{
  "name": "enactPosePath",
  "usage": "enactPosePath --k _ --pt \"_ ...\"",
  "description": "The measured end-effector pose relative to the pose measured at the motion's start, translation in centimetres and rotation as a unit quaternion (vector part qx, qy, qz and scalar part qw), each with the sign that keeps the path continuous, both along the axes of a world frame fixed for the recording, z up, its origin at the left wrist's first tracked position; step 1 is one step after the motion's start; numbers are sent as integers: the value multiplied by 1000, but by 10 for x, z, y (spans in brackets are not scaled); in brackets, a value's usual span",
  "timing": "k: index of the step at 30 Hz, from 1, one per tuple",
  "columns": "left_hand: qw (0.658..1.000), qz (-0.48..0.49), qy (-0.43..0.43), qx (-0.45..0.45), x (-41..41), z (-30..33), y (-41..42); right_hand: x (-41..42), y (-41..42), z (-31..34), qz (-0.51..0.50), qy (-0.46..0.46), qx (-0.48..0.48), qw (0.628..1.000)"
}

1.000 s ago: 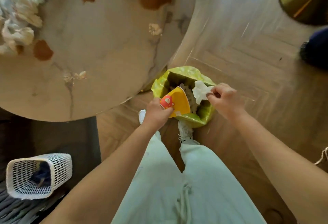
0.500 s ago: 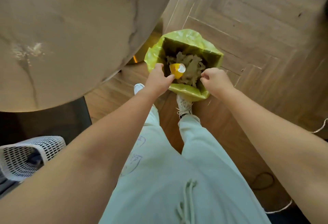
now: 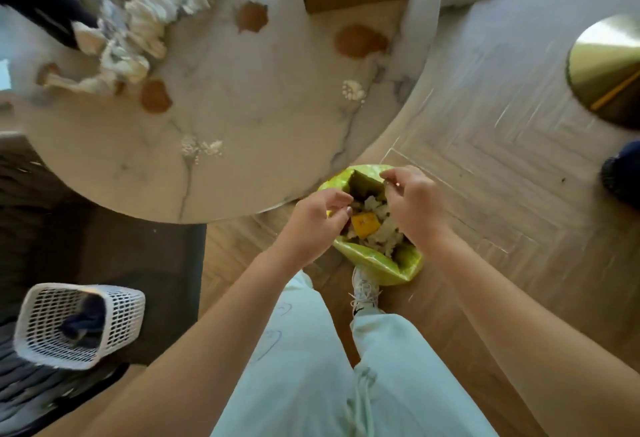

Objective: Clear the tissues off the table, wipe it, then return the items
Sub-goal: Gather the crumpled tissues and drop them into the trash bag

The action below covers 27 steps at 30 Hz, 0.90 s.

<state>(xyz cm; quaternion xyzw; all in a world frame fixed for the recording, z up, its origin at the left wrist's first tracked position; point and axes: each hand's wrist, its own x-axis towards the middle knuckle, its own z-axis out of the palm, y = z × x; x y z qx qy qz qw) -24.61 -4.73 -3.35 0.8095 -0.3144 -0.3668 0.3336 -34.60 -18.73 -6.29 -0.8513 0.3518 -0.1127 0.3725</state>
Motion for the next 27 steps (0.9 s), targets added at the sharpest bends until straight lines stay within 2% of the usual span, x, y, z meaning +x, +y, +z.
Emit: enactPosePath --k 5,9,12,19,23,27 --pt "989 116 -64 -66 57 47 31 80 29 51 62 -123 -51 989" --pt "974 188 -103 -78 119 57 67 151 54 69 99 -144 -32 984" --pt "966 216 -127 -68 167 62 97 204 76 76 132 -132 -23 982" --pt "945 247 -215 14 288 49 160 317 115 74 208 -39 -33 977" --pt "930 233 -280 42 347 33 170 367 127 65 228 16 -48 972" --pt "933 185 -302 65 384 17 162 401 134 59 215 47 -73 973"
